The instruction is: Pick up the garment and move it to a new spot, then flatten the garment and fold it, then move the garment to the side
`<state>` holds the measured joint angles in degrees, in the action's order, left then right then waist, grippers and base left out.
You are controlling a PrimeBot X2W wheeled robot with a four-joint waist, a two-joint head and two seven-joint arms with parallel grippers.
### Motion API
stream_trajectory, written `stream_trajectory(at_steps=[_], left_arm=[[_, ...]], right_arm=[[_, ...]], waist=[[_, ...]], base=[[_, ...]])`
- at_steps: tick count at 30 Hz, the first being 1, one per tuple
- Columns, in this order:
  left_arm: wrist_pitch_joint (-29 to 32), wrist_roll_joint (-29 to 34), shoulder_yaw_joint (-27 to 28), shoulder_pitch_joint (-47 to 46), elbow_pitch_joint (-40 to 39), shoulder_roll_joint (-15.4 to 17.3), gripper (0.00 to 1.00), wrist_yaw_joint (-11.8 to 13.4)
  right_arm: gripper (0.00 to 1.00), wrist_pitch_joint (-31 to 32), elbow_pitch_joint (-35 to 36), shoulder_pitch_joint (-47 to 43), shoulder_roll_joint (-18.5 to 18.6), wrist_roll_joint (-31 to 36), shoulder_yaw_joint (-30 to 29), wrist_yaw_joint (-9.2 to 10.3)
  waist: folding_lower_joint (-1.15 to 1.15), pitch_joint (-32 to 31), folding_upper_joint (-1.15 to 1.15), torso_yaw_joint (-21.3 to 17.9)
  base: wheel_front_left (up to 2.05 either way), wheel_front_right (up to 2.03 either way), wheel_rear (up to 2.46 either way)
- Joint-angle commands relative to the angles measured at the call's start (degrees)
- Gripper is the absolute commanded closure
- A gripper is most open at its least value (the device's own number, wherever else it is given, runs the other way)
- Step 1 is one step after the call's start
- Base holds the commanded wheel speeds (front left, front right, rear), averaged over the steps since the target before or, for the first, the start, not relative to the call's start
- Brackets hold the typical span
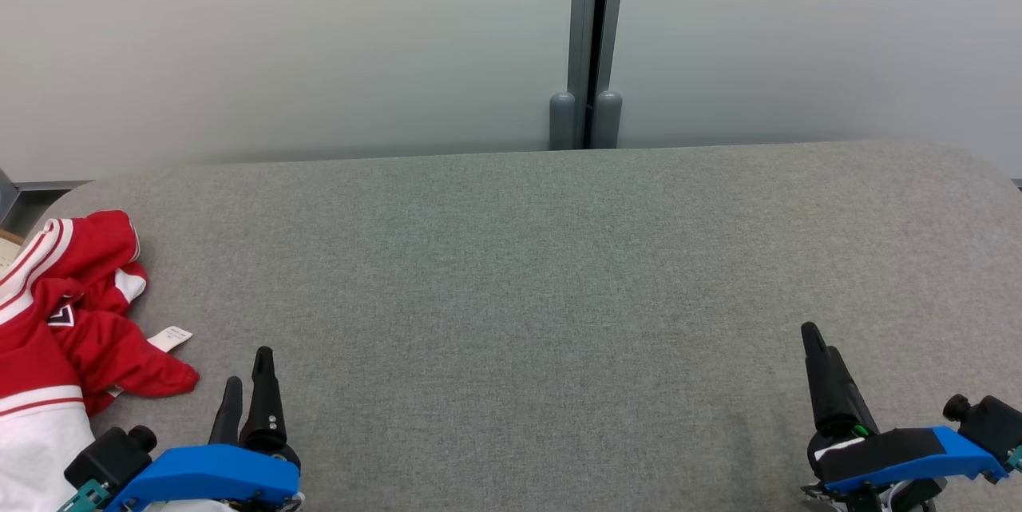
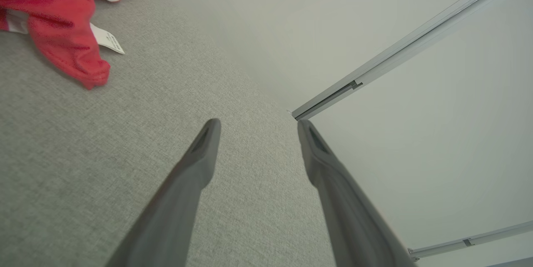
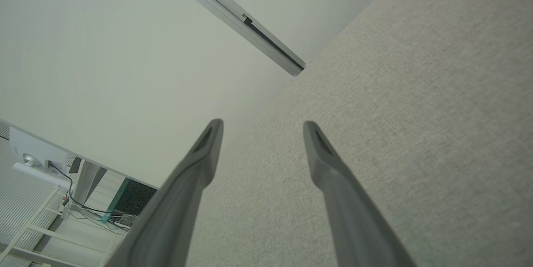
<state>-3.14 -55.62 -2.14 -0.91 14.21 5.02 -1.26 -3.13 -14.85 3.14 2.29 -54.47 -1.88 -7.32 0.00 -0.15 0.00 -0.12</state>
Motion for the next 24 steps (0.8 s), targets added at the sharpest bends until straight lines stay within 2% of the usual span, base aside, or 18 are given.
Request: stream_trajectory(at_steps=[1, 24], left_arm=[[-0.55, 2.2, -0.5, -0.51, -0.9, 0.74, 0.0, 0.33], [-4.63, 20.05, -5.28, -0.29, -1.53, 3.24, 0.0, 1.96]], right_arm=[[0.0, -0.55, 0.79, 0.53, 0.36, 2.2, 0.1, -0.14], [0.0, -4.47, -0.1, 1.01, 0.52, 20.95, -1.0, -0.15]], waist=[[0.0, 0.0, 0.0, 0.04], [0.0, 0.14, 0.0, 0.43]], base=[[0.0, 0.0, 0.0], [0.0, 0.0, 0.0]])
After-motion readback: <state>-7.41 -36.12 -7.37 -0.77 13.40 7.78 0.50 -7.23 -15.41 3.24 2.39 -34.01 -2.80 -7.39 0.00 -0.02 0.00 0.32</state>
